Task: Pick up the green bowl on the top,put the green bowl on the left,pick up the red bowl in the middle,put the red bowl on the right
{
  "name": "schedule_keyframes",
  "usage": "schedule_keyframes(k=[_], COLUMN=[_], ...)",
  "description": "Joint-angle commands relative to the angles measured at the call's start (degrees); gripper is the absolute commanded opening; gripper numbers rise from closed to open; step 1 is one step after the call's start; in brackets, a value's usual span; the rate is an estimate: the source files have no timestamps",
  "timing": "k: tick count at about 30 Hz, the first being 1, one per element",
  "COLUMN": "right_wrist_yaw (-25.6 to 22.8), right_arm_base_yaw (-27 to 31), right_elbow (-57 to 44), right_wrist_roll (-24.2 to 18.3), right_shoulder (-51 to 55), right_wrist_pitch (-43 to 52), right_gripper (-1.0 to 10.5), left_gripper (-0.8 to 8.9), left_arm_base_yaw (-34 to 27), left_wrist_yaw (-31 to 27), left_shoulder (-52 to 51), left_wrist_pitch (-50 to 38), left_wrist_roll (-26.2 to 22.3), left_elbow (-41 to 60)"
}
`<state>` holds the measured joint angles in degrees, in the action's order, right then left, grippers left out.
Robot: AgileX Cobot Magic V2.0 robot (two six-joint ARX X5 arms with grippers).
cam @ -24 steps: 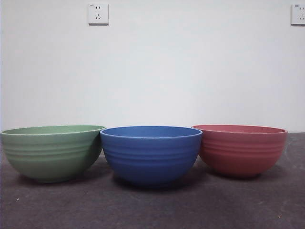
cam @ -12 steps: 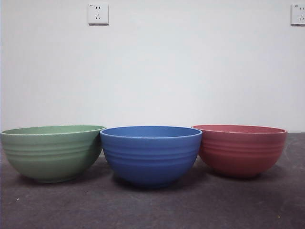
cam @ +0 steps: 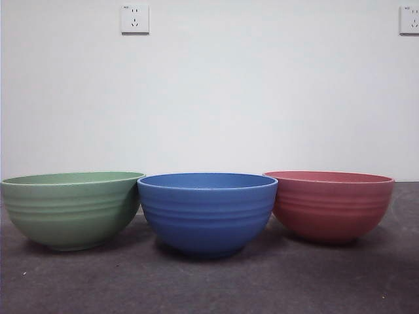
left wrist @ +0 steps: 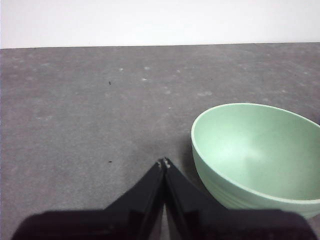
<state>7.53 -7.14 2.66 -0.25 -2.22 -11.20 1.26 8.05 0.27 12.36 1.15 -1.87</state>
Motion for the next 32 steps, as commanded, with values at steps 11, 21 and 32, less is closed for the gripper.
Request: schedule_keyframes(k=[11, 21, 32], right_wrist_yaw=[-0.2, -0.2, -0.2], right_arm_base_yaw=[0.0, 0.0, 0.0], right_elbow=[-2.3, -2.3, -2.3], right_wrist_roll=[0.3, 0.3, 0.3], right_shoulder=[2.1, 2.1, 2.1], right_wrist_pitch=[1.6, 1.6, 1.6], right_gripper=[-0.2, -0.2, -0.2], left_gripper=[-0.04, -0.04, -0.03], left_arm_base_yaw=[-0.2, -0.2, -0.2], left_wrist_yaw=[-0.2, -0.3, -0.3], left_shoulder=[-0.2, -0.2, -0.2], left_wrist_pitch=[0.1, 0.1, 0.1], left_wrist_roll=[0.3, 0.3, 0.3], left_elbow=[0.8, 0.8, 0.8])
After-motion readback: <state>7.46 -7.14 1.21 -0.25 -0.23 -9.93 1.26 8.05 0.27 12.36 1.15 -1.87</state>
